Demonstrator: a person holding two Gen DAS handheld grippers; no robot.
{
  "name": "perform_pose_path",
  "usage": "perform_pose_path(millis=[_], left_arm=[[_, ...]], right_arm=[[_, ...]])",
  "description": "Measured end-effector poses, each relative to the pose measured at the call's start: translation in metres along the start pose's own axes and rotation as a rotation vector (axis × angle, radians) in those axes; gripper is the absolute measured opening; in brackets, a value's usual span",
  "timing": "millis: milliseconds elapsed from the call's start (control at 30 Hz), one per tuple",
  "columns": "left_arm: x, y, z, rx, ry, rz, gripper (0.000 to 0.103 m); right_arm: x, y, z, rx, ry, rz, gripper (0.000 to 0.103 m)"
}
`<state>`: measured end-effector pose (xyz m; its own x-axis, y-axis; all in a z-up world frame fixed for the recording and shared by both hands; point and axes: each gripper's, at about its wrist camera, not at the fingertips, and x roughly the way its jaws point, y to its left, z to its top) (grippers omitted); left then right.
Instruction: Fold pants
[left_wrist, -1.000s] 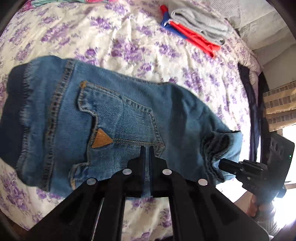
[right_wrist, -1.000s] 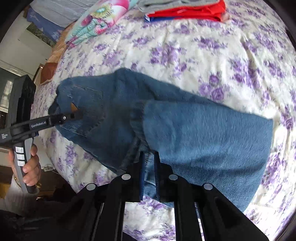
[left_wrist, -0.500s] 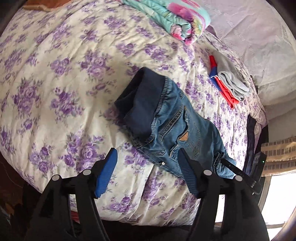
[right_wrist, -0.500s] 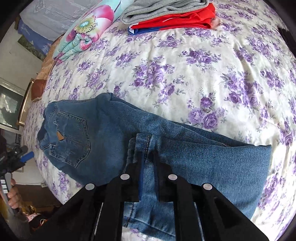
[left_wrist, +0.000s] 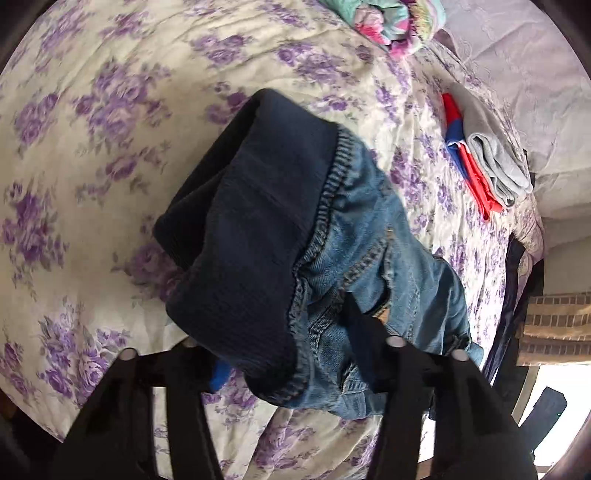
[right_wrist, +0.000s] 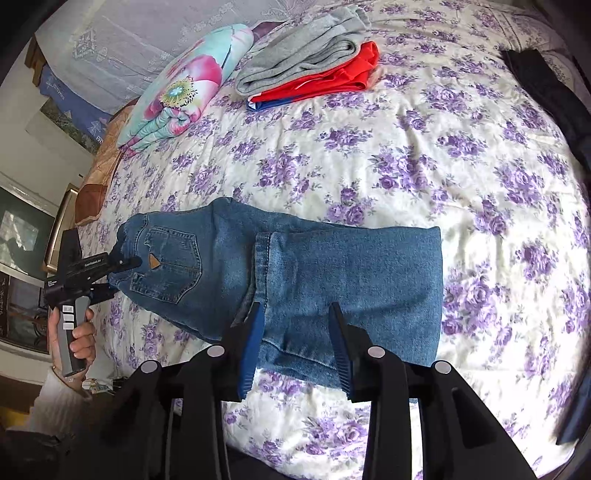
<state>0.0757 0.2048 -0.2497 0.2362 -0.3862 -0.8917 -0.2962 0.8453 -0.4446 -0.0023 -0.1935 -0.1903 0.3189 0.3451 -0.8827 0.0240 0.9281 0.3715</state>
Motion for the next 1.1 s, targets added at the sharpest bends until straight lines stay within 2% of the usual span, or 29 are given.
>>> perform_pose_path(millis=[33,133,200,300,433,500,600,667,700,733,867,900,1000,1100], left_arm=[[-0.008,-0.008,-0.001,0.044,-0.026,0.016,0.034],[-0.031,-0.042,-0.017,0.223,-0.113,0.086,0.032],[-0.039,-0.062,-0.029,0.330,-0.158,0.138,0.032],[-0.043,-0.076,-0.035,0.398,-0.182,0.173,0.032],[-0.047,-0.076,-0.030,0.379,-0.187,0.141,0.032],[-0.047,-0.074,-0.031,0.377,-0.183,0.129,0.032],[-0.043,-0.072,-0.032,0.387,-0.169,0.145,0.032],[-0.036,-0.070,-0.030,0.379,-0.150,0.167,0.032],[-0.033,-0.067,-0.028,0.376,-0.143,0.178,0.032],[-0.031,-0.064,-0.027,0.364,-0.138,0.178,0.031],[-0.032,-0.053,-0.023,0.320,-0.153,0.142,0.025],[-0.033,-0.053,-0.024,0.319,-0.159,0.135,0.025],[-0.036,-0.055,-0.027,0.335,-0.173,0.129,0.024],[-0.042,-0.061,-0.030,0.359,-0.190,0.121,0.024]], right_arm=[[0.000,0.000,-0.003,0.002,0.006,0.003,0.036],[0.004,0.011,-0.007,-0.024,0.029,0.032,0.036],[0.014,0.027,-0.007,-0.072,0.055,0.083,0.037],[0.044,0.059,-0.003,-0.150,0.107,0.160,0.037],[0.094,0.096,0.002,-0.238,0.180,0.180,0.036],[0.114,0.109,0.001,-0.266,0.220,0.191,0.028],[0.146,0.123,-0.012,-0.328,0.320,0.142,0.026],[0.146,0.132,-0.013,-0.375,0.331,0.113,0.026],[0.142,0.134,-0.008,-0.370,0.338,0.130,0.024],[0.135,0.135,-0.001,-0.357,0.317,0.141,0.023],[0.119,0.131,0.034,-0.345,0.203,0.036,0.008],[0.121,0.127,0.041,-0.326,0.199,0.034,0.004],[0.138,0.121,0.058,-0.297,0.202,0.021,0.002],[0.166,0.115,0.062,-0.298,0.245,-0.013,0.000]])
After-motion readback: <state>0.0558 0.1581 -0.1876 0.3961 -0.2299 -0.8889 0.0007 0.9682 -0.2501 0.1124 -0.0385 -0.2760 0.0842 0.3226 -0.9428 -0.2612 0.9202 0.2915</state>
